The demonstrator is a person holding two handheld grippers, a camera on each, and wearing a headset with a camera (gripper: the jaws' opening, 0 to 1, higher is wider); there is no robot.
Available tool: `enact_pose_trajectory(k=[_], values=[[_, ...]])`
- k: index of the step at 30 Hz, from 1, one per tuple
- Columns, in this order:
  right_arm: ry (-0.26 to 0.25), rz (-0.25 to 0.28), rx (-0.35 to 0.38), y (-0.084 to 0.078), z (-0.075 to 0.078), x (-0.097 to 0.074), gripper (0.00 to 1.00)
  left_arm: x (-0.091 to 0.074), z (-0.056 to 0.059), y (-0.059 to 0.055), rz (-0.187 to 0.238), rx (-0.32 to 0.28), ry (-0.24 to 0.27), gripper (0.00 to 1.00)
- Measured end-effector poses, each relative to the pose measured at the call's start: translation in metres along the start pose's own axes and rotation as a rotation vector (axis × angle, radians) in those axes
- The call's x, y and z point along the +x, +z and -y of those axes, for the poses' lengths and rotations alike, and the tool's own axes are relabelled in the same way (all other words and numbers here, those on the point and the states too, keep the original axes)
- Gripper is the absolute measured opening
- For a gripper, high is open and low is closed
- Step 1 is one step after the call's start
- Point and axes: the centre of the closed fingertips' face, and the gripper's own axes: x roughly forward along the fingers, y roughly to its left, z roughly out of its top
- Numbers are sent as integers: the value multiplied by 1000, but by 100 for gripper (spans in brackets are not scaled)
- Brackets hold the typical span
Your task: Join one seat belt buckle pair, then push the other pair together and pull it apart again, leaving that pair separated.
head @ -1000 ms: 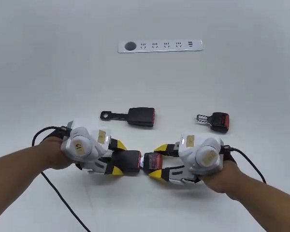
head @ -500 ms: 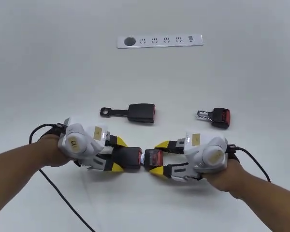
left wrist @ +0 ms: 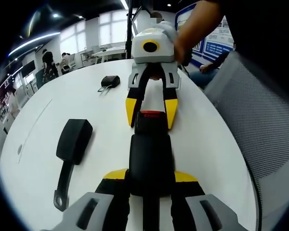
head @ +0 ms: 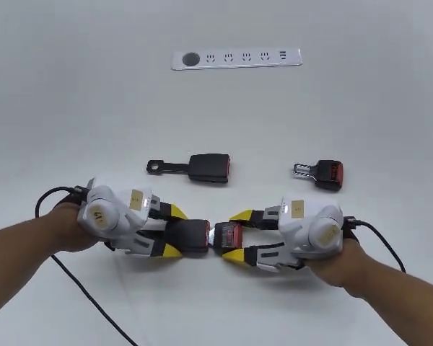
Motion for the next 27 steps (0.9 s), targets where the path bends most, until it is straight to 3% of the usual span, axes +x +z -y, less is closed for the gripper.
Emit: enact_pose_trajectory(k=[17, 27], values=[[-16, 11, -4, 0, 1, -1, 33, -1, -2, -3, 23, -22, 4, 33], [-26, 3, -7, 0, 1, -1, 34, -1, -2, -3, 4, -21, 5, 33]])
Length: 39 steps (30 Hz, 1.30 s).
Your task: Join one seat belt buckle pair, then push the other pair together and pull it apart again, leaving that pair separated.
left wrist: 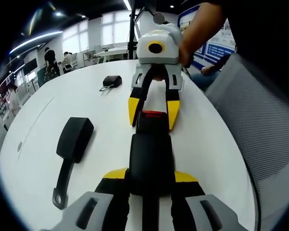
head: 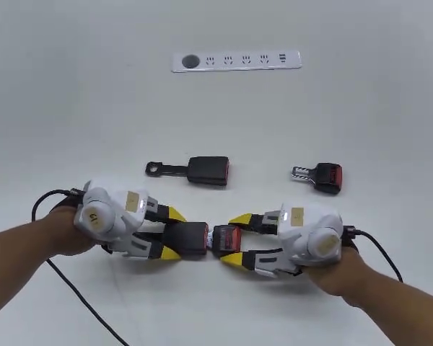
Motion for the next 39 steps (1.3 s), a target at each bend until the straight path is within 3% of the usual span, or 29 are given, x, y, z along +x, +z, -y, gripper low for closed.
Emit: enact_pose_trajectory(k=[13, 16, 18, 20, 22, 27, 32, 39], values=[[-3, -43, -18, 1, -1, 0, 36, 2, 1, 2, -78, 25, 0, 34], [-18, -56, -48, 2, 0, 0, 36, 3, 1, 1, -94, 11, 6, 34], [-33, -70, -32, 0, 2, 0, 40, 4, 0, 2, -102, -32, 9, 36], [-41, -64, -37, 3, 2, -2, 46, 6, 2, 6, -96, -57, 2, 42], [-41, -23, 11, 12, 1, -4, 55, 5, 3, 13, -73, -100, 2, 50], [-70, 10, 34, 23, 6, -12, 71, -2, 0, 28, -28, -108, 35, 59], [-88, 7, 15, 27, 11, -26, 78, -13, -9, 38, -1, -91, 93, 72], [-109, 5, -1, 28, 25, -51, 81, -28, -26, 47, 9, -74, 138, 77]])
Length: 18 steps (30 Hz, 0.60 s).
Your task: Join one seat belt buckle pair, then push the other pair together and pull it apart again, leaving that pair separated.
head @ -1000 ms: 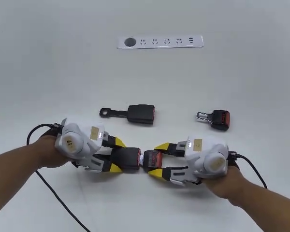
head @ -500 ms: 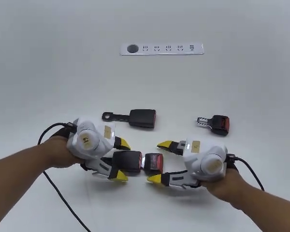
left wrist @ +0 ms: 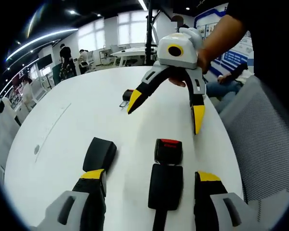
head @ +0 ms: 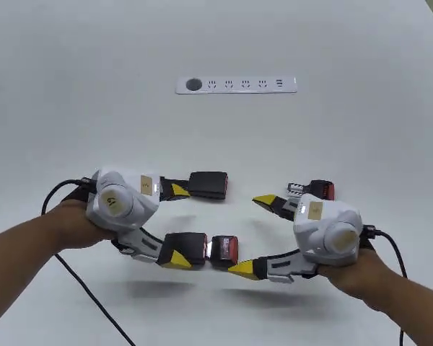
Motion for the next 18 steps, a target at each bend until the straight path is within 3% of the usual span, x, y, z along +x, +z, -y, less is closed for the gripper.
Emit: enact_pose_trajectory(k=[9, 13, 18], values=[[-68, -32, -2, -14, 52, -42, 80, -10, -41, 10, 1, 34, 55, 78], [-93, -55, -6, -22, 71, -55, 79, -8, -53, 18, 24, 53, 58, 75], [-120, -92, 3, -35, 96, -70, 75, 0, -66, 23, 37, 33, 54, 76]])
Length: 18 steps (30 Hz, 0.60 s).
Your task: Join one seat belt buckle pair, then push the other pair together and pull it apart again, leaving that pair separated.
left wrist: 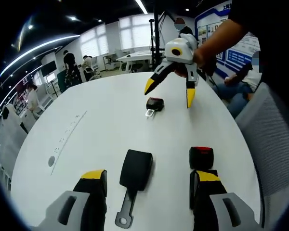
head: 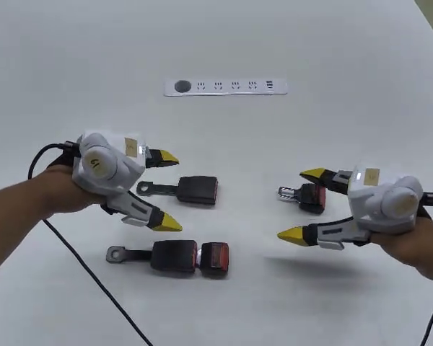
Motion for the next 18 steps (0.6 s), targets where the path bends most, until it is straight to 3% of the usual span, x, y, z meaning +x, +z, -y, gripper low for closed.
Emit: enact_pose_trajectory(k=[8, 11, 18], values=[[32, -46, 42, -22, 25, -5, 75, 20, -11, -4, -5, 37, -39, 71], [49, -79, 50, -34, 29, -4, 74, 29, -16, -13, -37, 33, -45, 70], [67, -131, 62, -53, 34, -1, 70, 45, -22, -21, -53, 35, -75, 68]])
